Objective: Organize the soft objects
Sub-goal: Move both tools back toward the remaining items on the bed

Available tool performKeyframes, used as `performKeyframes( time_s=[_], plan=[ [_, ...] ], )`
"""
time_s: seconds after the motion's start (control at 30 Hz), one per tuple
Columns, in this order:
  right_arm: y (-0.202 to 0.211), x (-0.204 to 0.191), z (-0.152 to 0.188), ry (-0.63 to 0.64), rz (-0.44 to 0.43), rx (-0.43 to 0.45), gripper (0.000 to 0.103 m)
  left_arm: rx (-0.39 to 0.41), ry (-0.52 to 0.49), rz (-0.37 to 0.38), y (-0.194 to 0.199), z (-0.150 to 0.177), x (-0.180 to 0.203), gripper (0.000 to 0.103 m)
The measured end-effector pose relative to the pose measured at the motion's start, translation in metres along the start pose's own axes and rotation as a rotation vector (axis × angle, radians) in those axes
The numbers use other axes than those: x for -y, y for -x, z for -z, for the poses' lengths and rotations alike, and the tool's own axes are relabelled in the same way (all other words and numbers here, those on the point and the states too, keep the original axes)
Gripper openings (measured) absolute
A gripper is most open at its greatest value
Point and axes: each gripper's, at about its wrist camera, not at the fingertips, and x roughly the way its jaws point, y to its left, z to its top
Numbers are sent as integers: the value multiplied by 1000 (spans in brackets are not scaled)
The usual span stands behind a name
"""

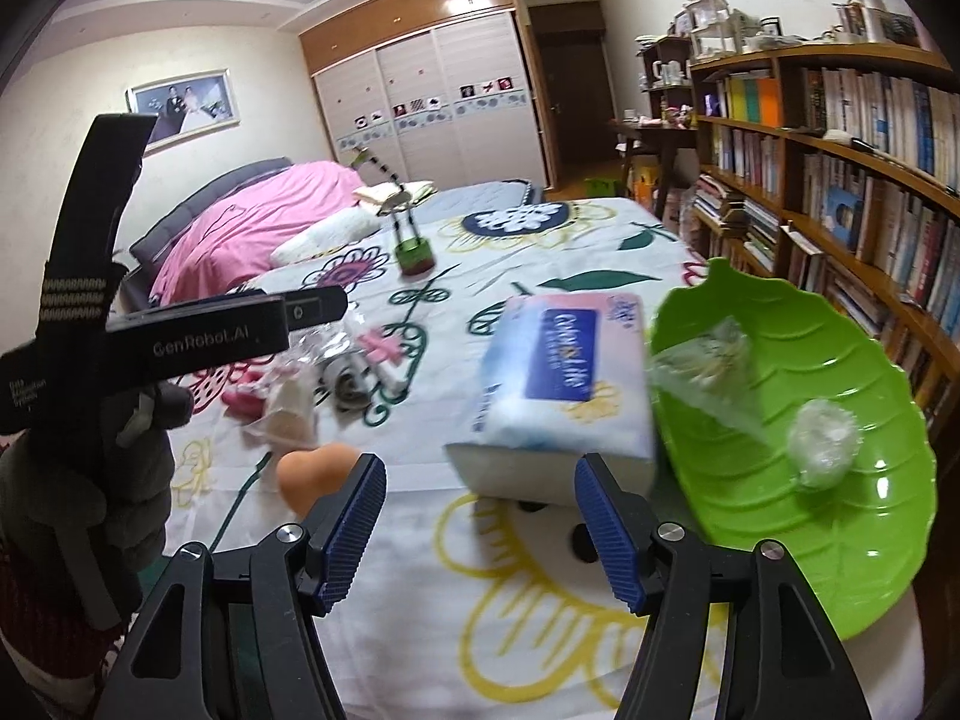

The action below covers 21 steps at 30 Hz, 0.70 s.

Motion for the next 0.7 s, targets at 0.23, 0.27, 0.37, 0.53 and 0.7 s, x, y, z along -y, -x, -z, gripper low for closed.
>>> performKeyframes(
  time_s=[0.23, 0.27, 0.37, 0.53, 0.7],
  plan=[
    [-6, -22, 3, 33, -35, -24, 72, 1, 35, -29, 11, 10, -30, 79],
    [-7, -25, 3, 39, -41, -28, 72, 0, 41, -37, 13, 12, -35, 79],
    [-10, -36, 4, 53, -66, -41, 73, -1, 62, -56, 16, 15, -49, 79],
    [-18, -53, 6, 71, -117, -74, 74, -6, 108, -80, 20, 22, -73, 79],
    [-32, -68, 7, 81, -178, -132, 75, -15, 152, -98, 21, 27, -93, 79]
  ],
)
